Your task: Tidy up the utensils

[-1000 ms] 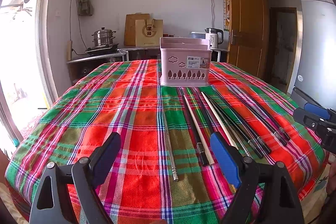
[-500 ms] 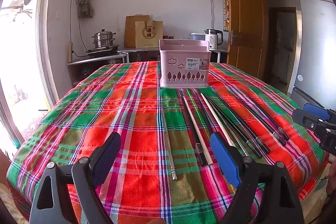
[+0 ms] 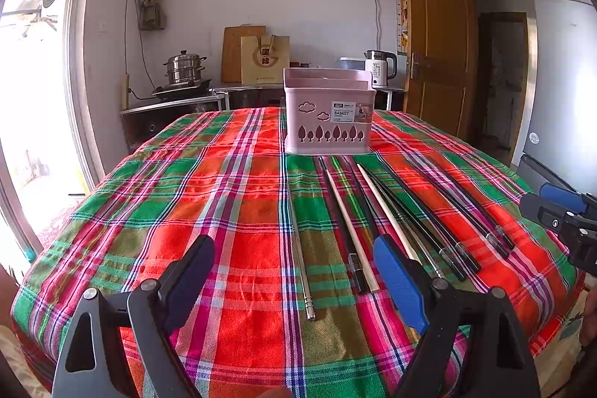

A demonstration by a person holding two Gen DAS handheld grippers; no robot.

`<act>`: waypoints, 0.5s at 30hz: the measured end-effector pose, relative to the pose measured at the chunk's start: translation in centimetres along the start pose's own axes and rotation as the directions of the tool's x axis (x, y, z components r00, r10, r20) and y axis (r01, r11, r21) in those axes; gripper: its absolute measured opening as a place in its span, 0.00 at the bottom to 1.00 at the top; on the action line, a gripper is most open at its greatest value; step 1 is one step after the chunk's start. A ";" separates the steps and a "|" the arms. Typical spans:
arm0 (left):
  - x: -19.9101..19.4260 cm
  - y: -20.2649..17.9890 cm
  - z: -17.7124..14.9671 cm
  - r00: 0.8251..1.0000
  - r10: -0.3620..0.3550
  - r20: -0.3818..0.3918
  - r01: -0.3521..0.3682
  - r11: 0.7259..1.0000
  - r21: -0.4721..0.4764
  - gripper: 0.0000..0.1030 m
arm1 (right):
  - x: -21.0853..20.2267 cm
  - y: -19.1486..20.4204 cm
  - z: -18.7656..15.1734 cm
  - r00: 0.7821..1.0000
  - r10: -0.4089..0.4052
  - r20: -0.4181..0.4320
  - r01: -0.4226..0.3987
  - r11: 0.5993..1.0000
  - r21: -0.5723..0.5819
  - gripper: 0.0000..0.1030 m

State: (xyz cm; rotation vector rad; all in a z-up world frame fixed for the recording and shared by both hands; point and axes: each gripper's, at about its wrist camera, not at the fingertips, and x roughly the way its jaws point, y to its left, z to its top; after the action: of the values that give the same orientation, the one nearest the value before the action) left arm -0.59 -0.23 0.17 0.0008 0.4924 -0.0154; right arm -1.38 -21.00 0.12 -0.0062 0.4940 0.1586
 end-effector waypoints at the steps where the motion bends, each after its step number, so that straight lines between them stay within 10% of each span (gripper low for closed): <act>1: 0.0 0.0 0.0 1.000 0.000 -0.001 0.000 1.000 0.000 0.84 | 0.0 -0.1 0.0 1.000 0.000 0.000 0.000 1.000 0.000 0.63; 15: 0.2 0.1 -0.1 1.000 -0.004 -0.004 0.004 1.000 0.005 0.84 | 0.3 -0.1 -0.1 1.000 -0.003 -0.007 0.003 1.000 0.001 0.63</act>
State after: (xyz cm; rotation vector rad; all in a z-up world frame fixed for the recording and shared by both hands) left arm -0.45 -0.13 -0.07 0.0046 0.4968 -0.0207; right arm -1.17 -21.01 -0.10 -0.0064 0.5007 0.1553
